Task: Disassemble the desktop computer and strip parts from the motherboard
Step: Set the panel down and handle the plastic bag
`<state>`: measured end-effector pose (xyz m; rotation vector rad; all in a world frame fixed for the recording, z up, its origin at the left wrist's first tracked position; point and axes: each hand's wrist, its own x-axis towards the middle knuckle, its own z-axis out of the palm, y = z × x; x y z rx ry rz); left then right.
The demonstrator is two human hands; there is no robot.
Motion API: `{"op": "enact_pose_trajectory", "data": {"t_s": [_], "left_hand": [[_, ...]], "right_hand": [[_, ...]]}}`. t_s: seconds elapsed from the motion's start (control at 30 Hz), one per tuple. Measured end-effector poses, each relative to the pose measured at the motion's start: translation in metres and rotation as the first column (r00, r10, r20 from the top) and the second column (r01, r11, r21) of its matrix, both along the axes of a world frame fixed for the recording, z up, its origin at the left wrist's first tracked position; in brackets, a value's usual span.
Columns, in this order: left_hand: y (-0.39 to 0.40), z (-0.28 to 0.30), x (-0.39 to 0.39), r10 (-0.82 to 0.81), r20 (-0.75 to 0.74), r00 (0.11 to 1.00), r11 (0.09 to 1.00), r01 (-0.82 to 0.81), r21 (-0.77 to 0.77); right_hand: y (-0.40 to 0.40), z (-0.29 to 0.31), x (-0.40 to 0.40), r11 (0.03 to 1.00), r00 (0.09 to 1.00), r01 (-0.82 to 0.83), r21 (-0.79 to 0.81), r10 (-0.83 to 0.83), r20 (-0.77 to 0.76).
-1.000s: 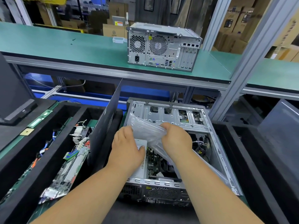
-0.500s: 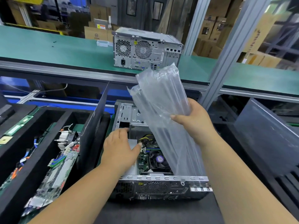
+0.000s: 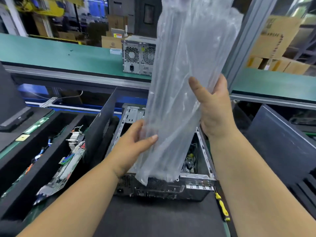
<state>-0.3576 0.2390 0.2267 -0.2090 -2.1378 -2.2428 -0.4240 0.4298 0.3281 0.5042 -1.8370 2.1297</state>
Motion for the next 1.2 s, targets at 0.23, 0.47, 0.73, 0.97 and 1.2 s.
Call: {"op": "enact_pose_trajectory", "data": {"t_s": [0.23,0.47,0.73,0.97,1.2], "left_hand": [[0.040,0.011,0.049,0.241,0.123,0.963,0.964,-0.252,0.084],[0.074,-0.014,0.116,0.366,0.255,0.895,0.904,-0.408,0.132],[0.059,-0.066,0.201,0.528,0.298,0.796,0.832,-0.555,0.011],[0.032,-0.112,0.267,0.605,0.356,0.712,0.754,-0.657,0.032],[-0.010,-0.146,0.347,0.698,0.405,0.591,0.620,-0.781,0.070]], "right_hand": [[0.028,-0.046,0.030,0.977,0.943,-0.202,0.074,0.173,0.285],[0.041,-0.104,0.070,0.857,0.846,-0.468,0.213,0.366,0.387],[0.017,-0.153,0.120,0.550,0.690,-0.721,0.422,0.627,0.362],[-0.027,-0.189,0.167,0.282,0.544,-0.782,0.556,0.744,0.387],[-0.098,-0.213,0.221,0.005,0.382,-0.749,0.662,0.821,0.425]]}}
